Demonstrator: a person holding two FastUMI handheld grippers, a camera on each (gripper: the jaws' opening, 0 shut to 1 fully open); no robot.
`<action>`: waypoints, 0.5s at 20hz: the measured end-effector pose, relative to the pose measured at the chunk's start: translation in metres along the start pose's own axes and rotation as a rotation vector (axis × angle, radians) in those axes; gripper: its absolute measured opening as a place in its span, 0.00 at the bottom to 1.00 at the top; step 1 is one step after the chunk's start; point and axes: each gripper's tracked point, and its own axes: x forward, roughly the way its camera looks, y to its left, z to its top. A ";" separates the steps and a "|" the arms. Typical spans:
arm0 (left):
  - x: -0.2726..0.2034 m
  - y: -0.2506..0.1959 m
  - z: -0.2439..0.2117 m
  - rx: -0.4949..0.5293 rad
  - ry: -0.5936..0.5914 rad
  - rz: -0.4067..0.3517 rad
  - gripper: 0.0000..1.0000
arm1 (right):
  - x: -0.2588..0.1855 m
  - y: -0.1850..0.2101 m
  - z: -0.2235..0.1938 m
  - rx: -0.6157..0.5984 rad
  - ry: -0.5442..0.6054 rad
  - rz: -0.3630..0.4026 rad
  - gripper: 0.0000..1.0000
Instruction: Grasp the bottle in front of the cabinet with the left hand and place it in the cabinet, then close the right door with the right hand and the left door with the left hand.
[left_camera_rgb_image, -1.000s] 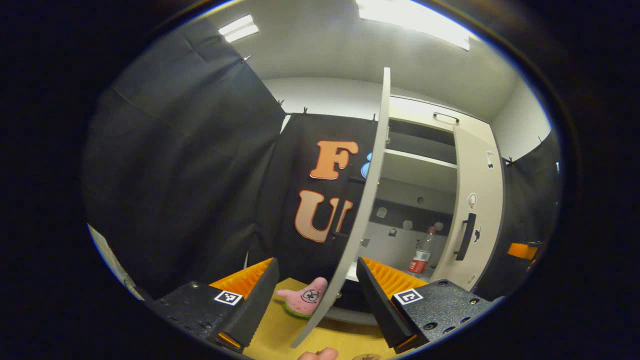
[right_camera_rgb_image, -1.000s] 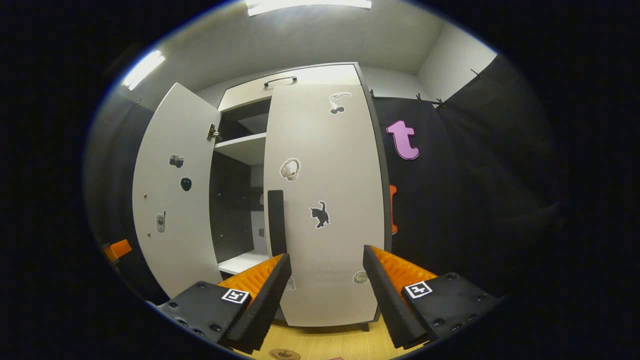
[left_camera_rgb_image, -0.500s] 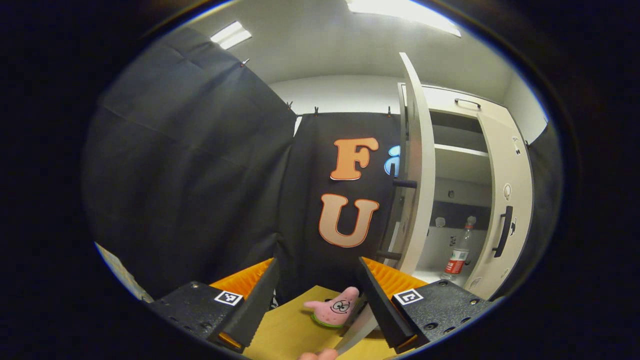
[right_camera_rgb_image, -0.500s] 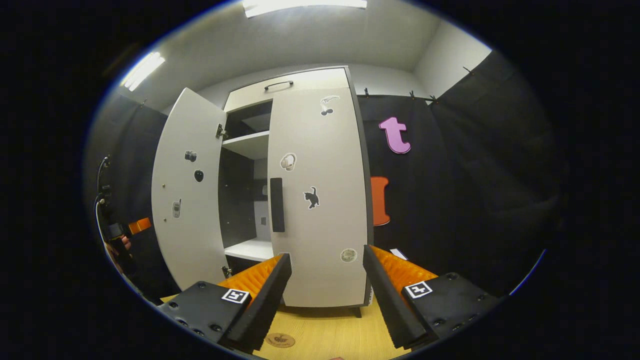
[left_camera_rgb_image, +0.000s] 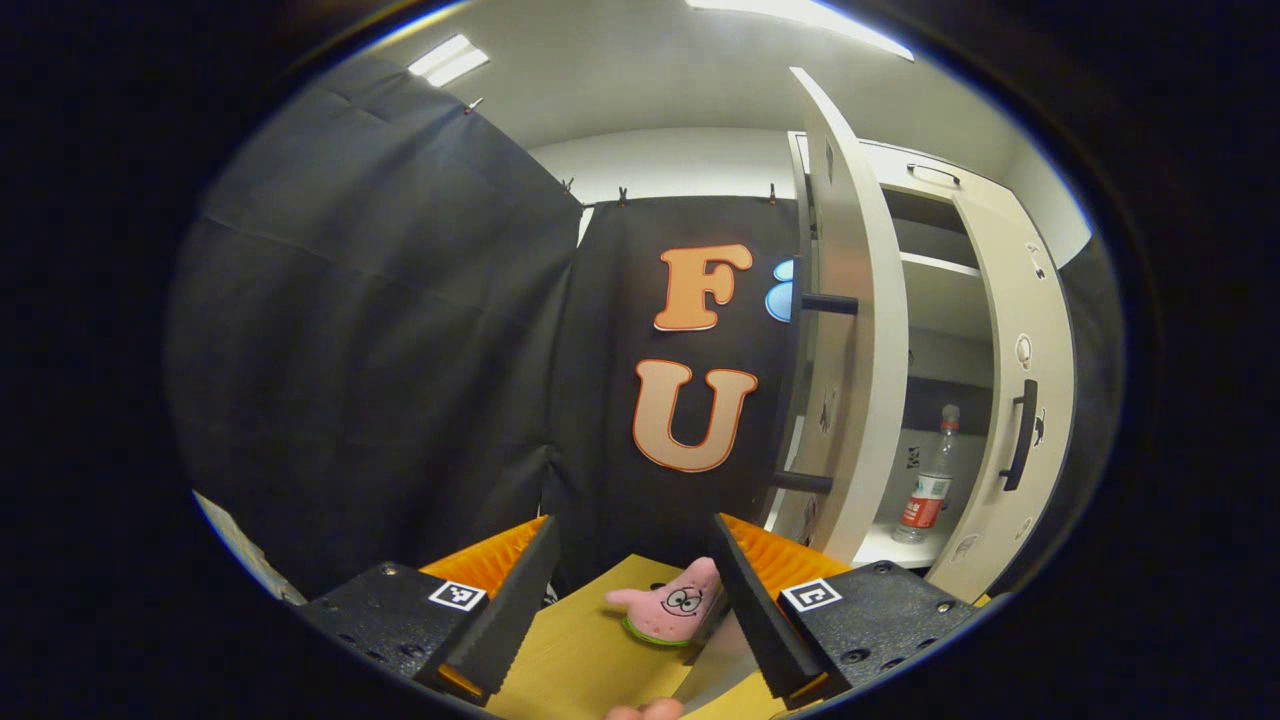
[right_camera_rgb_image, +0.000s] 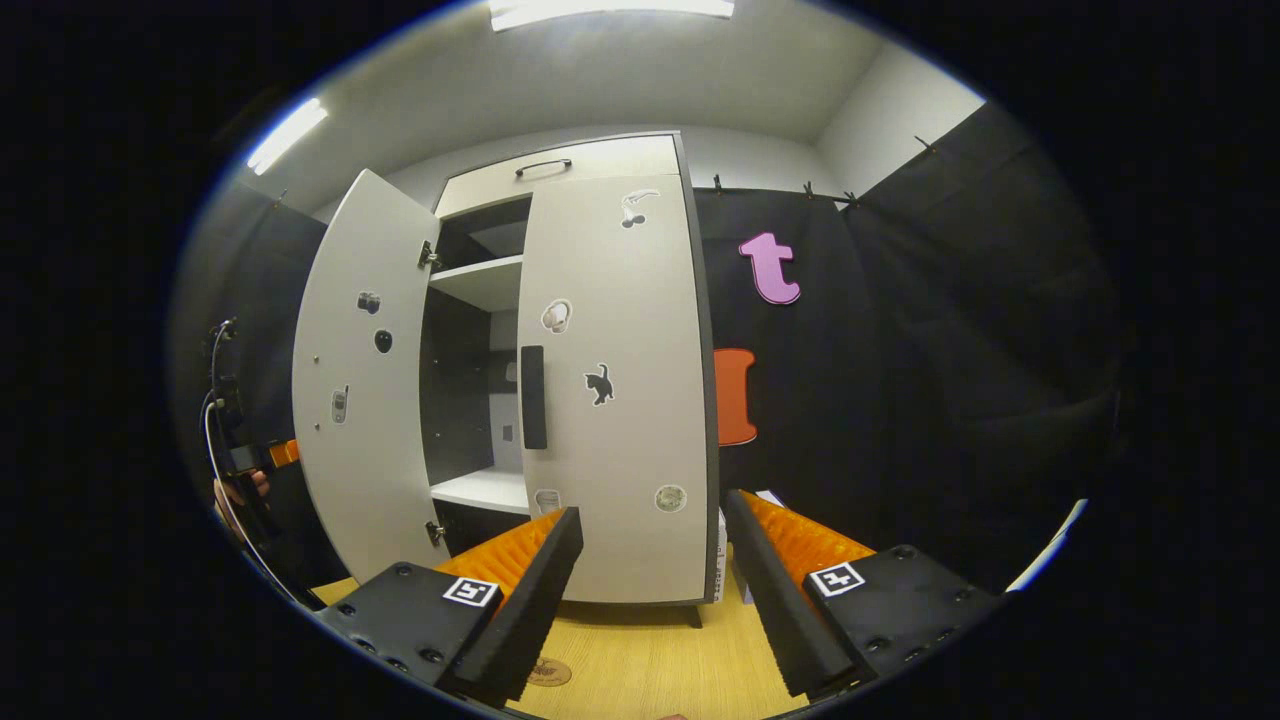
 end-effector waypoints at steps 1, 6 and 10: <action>-0.001 -0.004 0.000 0.008 0.002 -0.012 0.92 | 0.000 0.000 0.000 0.003 -0.002 0.000 0.97; -0.006 -0.054 -0.003 0.037 0.007 -0.130 0.92 | -0.004 -0.003 -0.003 -0.001 -0.001 -0.021 0.97; -0.008 -0.098 -0.009 0.039 0.006 -0.226 0.92 | -0.008 -0.011 -0.004 0.000 0.000 -0.056 0.97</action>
